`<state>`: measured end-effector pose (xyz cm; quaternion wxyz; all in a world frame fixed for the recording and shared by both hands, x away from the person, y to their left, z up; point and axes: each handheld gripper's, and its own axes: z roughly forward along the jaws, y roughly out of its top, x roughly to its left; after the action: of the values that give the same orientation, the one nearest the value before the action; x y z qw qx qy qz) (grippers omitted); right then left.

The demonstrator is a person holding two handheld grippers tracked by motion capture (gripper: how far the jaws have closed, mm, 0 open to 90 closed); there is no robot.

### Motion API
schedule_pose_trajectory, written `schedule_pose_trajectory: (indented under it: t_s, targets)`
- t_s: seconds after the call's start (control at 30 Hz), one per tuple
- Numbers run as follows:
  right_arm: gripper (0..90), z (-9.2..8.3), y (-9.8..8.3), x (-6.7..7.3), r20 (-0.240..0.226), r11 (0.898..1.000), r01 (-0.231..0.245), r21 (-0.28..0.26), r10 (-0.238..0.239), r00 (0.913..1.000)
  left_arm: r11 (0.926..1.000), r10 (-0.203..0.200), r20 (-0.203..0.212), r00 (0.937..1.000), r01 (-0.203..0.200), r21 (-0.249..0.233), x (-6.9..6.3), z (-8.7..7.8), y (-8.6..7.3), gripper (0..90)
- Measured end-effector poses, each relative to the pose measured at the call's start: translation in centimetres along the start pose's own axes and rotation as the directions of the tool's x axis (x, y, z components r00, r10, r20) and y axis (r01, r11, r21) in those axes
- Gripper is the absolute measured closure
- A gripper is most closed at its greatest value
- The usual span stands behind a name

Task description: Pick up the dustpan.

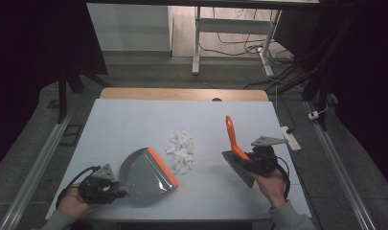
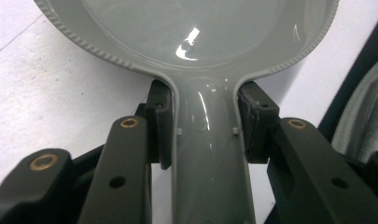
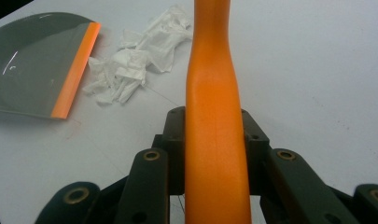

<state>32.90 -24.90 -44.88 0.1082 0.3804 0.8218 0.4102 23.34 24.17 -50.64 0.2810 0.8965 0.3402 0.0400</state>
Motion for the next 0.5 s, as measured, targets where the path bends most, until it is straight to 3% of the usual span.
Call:
schedule_pose_trajectory:
  t_s: [0.5]
  targets:
    - [70.3, 1.2, 1.3, -0.2, -0.005, 1.0, 0.002, -0.011, -0.002, 1.0, 0.9999, -0.009, 0.027, 0.9996, 0.009, 0.011, 0.7, 1.1, 0.7, 61.6]
